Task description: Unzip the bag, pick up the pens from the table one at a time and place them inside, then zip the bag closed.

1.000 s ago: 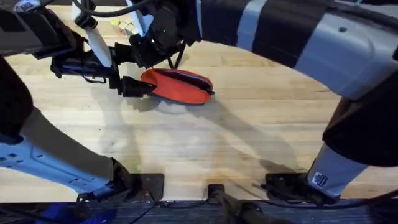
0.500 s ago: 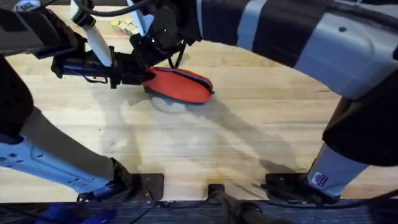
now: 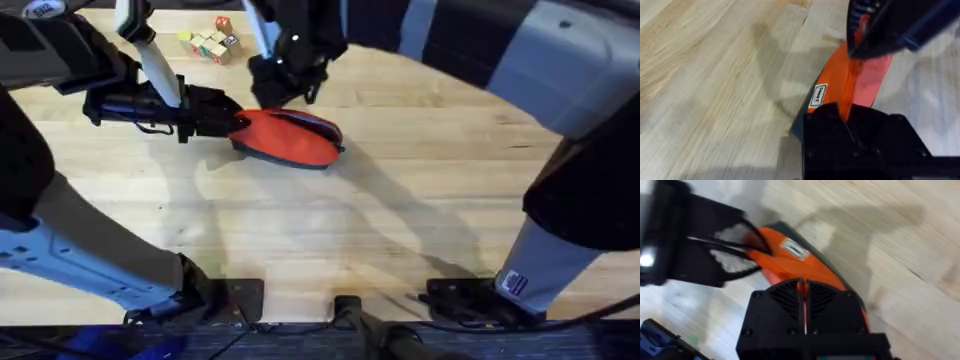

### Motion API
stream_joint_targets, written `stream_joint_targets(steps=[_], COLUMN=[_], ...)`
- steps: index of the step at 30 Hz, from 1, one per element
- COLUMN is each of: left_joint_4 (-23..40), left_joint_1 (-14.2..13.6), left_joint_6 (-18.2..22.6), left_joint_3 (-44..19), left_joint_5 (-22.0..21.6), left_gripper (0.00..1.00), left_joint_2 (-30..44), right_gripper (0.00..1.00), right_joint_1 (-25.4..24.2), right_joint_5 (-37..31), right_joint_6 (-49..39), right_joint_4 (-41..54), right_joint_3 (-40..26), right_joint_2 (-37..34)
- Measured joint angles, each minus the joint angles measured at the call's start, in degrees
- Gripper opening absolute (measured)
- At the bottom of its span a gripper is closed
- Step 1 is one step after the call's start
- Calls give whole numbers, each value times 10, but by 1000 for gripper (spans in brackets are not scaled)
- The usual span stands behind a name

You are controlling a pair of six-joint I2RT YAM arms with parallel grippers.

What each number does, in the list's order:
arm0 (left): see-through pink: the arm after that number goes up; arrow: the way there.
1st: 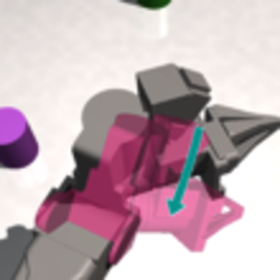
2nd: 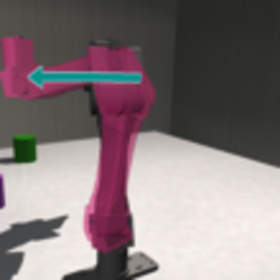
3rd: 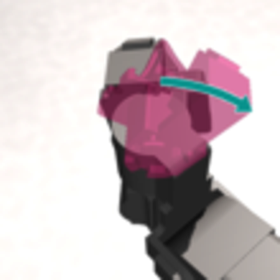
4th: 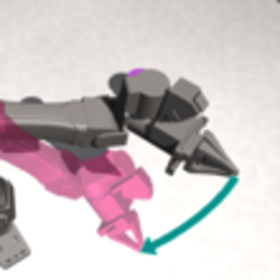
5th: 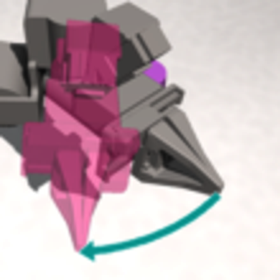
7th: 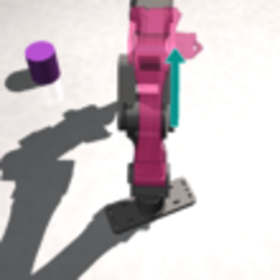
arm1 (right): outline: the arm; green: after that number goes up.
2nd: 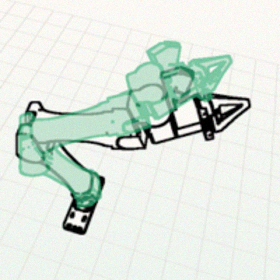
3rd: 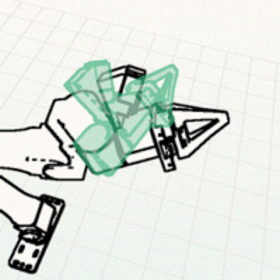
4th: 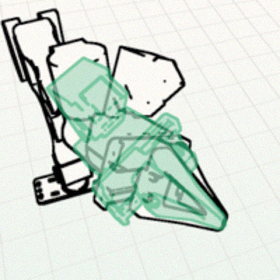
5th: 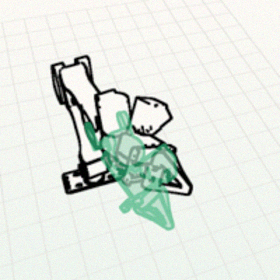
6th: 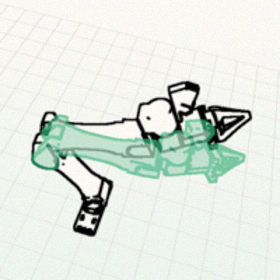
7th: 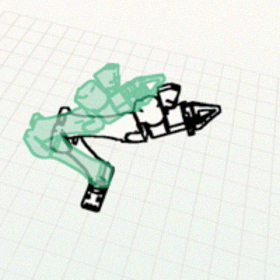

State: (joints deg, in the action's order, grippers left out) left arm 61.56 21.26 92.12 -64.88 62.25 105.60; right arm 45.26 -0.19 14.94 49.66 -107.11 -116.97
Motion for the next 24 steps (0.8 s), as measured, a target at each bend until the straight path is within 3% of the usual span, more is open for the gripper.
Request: stream_joint_targets(steps=[24], left_joint_4=[15], left_joint_1=[-1], left_joint_6=[0], left_joint_3=[0], left_joint_5=[-3], left_gripper=[43], left_joint_2=[0], right_gripper=[33], right_joint_1=[-126], right_joint_5=[-13], right_joint_6=[-4], right_joint_4=[130], right_joint_3=[0], right_joint_2=[0])
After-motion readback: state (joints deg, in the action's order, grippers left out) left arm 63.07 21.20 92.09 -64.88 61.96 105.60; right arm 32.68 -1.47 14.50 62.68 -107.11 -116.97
